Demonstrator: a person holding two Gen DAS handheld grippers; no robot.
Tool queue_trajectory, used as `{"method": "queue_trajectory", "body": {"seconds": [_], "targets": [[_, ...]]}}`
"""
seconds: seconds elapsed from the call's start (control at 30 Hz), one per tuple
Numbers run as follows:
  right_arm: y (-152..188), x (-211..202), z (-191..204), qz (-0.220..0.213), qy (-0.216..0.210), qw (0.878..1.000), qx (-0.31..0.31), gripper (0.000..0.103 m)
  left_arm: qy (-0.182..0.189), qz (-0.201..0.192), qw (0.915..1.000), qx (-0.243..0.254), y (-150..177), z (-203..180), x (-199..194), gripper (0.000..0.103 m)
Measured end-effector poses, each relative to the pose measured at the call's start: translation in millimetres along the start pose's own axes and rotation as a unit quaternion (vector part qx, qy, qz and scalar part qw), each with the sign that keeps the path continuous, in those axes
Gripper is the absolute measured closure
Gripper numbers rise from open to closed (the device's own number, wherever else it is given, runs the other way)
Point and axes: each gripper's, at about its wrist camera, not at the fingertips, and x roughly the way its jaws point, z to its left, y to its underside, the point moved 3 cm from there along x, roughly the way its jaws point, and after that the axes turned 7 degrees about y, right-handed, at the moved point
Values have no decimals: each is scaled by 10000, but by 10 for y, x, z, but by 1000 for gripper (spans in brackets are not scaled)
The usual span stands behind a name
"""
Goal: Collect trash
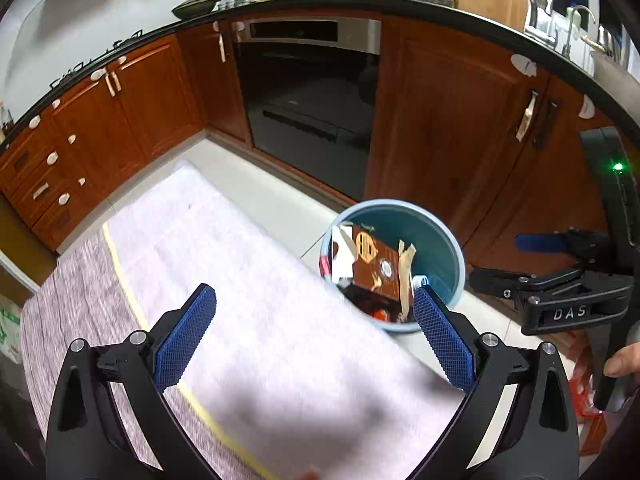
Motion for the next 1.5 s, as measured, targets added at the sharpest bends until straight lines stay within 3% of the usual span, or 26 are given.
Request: {"method": "queue_trajectory", "body": {"seconds": [0.2, 0.5, 1.07, 1.2, 1.5], "targets": [[172, -258, 214, -104, 451, 9981, -400, 7, -18, 124, 9997, -225, 239, 91, -169, 4], [364, -444, 353, -98, 807, 9950, -585, 7, 12, -73, 9994, -350, 422, 146, -471, 4], [395, -467, 476, 1, 893, 9932, -740, 7, -72, -157, 9983, -549, 475, 238, -586, 4], [397, -431, 487, 45, 903, 9929, -767, 7, 66, -63, 9981, -603, 488, 243, -532, 4], [369, -386, 495, 78, 944, 9925, -771, 7, -57, 96, 9985, -528, 517, 207, -452, 4]]}}
